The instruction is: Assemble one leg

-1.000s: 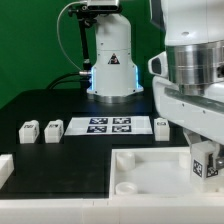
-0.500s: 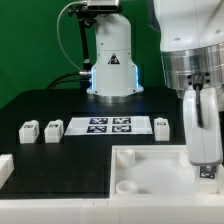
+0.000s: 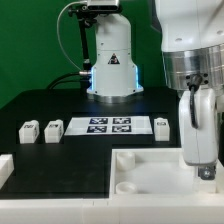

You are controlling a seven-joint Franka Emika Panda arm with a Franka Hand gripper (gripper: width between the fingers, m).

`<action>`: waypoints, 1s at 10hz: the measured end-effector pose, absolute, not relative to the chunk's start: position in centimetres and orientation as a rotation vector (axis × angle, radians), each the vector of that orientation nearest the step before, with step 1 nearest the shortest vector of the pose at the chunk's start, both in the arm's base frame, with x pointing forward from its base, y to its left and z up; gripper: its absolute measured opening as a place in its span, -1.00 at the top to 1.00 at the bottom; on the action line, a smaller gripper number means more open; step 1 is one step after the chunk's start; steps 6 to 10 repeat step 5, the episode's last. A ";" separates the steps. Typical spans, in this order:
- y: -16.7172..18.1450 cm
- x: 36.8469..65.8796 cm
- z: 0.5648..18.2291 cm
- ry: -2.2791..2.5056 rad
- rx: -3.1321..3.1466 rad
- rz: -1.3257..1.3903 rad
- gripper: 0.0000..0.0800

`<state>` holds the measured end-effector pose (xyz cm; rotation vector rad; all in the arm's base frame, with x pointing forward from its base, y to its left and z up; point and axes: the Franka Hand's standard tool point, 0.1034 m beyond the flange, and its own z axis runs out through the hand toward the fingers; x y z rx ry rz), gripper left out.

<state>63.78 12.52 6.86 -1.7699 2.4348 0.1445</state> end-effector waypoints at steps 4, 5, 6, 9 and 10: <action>14.6 63.3 11.5 2.356 -1.778 0.148 -0.62; 14.5 63.3 11.3 2.357 -1.781 0.149 -0.62; 14.5 63.3 11.3 2.357 -1.781 0.149 -0.62; 14.5 63.3 11.3 2.357 -1.781 0.149 -0.62; 14.5 63.3 11.3 2.357 -1.781 0.149 -0.62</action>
Offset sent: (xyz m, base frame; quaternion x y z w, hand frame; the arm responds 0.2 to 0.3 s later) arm 0.0158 0.0114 0.0502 0.0189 -0.0540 0.0426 0.9975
